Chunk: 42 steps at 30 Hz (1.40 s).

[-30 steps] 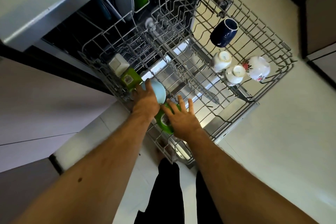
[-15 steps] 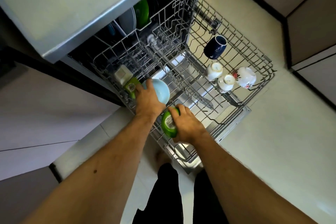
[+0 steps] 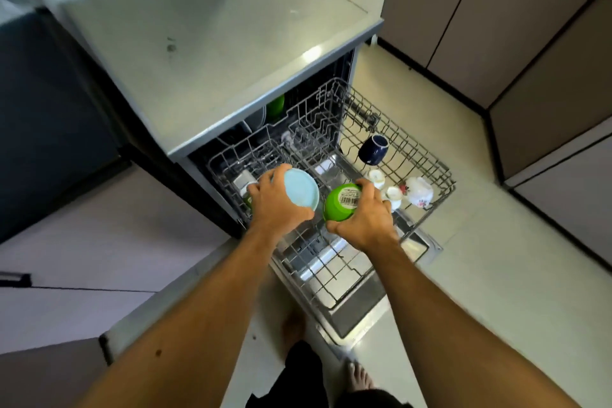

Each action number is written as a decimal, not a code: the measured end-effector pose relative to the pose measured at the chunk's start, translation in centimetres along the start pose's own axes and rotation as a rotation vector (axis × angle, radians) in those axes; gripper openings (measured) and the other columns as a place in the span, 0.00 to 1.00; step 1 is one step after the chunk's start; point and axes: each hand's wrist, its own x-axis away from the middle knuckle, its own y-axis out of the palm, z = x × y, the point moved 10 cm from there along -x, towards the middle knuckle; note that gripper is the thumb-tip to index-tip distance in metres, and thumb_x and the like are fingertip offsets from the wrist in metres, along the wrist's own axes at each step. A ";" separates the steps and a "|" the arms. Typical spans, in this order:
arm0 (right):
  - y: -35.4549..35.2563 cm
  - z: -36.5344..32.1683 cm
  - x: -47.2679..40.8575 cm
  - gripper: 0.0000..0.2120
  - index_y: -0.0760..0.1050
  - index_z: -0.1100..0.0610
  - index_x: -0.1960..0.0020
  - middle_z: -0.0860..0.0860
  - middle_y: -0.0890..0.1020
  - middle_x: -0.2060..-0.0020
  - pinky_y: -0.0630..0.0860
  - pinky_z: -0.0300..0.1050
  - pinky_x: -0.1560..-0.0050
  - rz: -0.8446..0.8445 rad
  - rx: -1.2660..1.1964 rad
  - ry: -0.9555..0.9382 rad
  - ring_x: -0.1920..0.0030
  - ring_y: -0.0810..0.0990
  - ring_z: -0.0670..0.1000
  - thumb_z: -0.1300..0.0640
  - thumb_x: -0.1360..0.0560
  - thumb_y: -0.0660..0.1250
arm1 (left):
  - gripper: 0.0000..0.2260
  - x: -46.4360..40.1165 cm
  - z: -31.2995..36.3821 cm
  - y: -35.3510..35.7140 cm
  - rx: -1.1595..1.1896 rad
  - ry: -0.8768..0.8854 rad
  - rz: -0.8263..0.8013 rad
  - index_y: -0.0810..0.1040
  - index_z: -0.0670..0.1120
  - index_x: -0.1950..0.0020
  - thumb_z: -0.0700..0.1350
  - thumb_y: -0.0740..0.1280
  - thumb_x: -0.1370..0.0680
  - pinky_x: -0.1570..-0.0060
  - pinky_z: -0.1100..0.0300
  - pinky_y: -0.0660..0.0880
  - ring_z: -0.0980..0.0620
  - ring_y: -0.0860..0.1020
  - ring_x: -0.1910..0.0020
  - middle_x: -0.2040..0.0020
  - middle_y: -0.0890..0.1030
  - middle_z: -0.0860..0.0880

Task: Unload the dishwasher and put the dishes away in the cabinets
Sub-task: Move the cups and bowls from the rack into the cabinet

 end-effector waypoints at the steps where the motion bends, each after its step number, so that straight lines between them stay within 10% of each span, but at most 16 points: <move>1: -1.3 -0.5 0.2 0.49 0.56 0.48 0.28 0.51 0.72 0.36 0.77 0.55 0.41 0.021 -0.024 -0.001 0.38 0.71 0.58 0.42 0.41 0.78 | 0.48 0.5 0.4 -1.2 0.022 -0.002 0.028 0.59 0.56 0.26 0.55 0.79 0.41 0.43 0.55 0.63 0.42 0.63 0.34 0.30 0.67 0.48; 19: -20.6 -18.8 10.9 0.53 0.61 0.54 0.25 0.57 0.76 0.38 0.78 0.55 0.40 0.269 -0.028 -0.439 0.40 0.77 0.59 0.26 0.41 0.69 | 0.47 13.0 9.6 -25.3 0.141 -0.066 0.497 0.69 0.48 0.32 0.63 0.78 0.47 0.44 0.59 0.68 0.48 0.66 0.41 0.40 0.73 0.51; 42: -17.6 -54.9 28.3 0.47 0.66 0.55 0.30 0.55 0.78 0.41 0.76 0.49 0.46 0.362 -0.193 -0.875 0.42 0.78 0.58 0.29 0.39 0.70 | 0.44 25.6 -5.4 -59.6 0.245 -0.092 0.918 0.64 0.48 0.31 0.56 0.81 0.41 0.52 0.60 0.71 0.46 0.73 0.40 0.38 0.73 0.47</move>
